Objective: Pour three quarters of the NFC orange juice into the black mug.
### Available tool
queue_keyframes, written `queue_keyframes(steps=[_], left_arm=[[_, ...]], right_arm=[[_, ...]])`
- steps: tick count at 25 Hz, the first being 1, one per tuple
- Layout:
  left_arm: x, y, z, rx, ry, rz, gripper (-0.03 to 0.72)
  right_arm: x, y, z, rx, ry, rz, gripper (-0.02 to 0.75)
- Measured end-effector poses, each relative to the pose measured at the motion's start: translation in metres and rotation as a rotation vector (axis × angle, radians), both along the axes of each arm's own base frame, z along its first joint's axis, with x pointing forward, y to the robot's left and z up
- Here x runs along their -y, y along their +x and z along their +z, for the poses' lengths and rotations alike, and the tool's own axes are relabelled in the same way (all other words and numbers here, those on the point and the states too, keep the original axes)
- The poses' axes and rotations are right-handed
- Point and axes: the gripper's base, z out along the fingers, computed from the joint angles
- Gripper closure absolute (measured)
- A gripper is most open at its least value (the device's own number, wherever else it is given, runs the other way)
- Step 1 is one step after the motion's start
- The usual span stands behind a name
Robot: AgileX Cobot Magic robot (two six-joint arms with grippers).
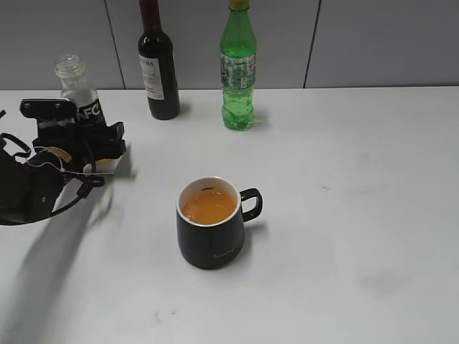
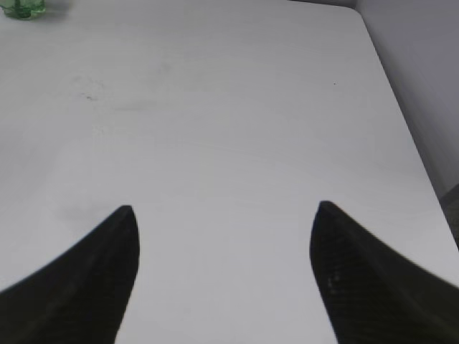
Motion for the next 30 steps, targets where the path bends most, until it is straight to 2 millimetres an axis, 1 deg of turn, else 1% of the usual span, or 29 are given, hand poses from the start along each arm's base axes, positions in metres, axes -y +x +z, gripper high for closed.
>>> queue_keyframes(steps=[4,8,12,15,18,20,23,25,29,30], left_arm=[[-0.002,-0.008,-0.005,-0.02,0.008,0.0,0.021],[-0.006,-0.024,-0.005,-0.029,0.018,0.001,0.021],[-0.009,-0.045,0.004,-0.036,0.025,-0.009,0.022],[-0.006,-0.065,0.016,-0.044,0.027,-0.028,0.027],[-0.001,-0.083,0.033,-0.062,0.025,-0.057,0.033],[0.0,-0.094,0.043,-0.104,0.024,-0.069,0.036],[-0.001,-0.104,0.068,-0.182,0.011,-0.08,0.038],[-0.002,-0.112,0.091,-0.226,-0.003,-0.091,0.041],[-0.003,-0.138,0.127,-0.41,-0.011,-0.132,0.053],[-0.003,-0.145,0.133,-0.477,-0.008,-0.145,0.055]], right_arm=[[0.0,0.0,0.0,0.0,0.0,0.0,0.174],[0.0,0.0,0.0,0.0,0.0,0.0,0.174],[0.0,0.0,0.0,0.0,0.0,0.0,0.174],[0.0,0.0,0.0,0.0,0.0,0.0,0.174],[0.0,0.0,0.0,0.0,0.0,0.0,0.174],[0.0,0.0,0.0,0.0,0.0,0.0,0.174],[0.0,0.0,0.0,0.0,0.0,0.0,0.174],[0.0,0.0,0.0,0.0,0.0,0.0,0.174],[0.0,0.0,0.0,0.0,0.0,0.0,0.174],[0.0,0.0,0.0,0.0,0.0,0.0,0.174]])
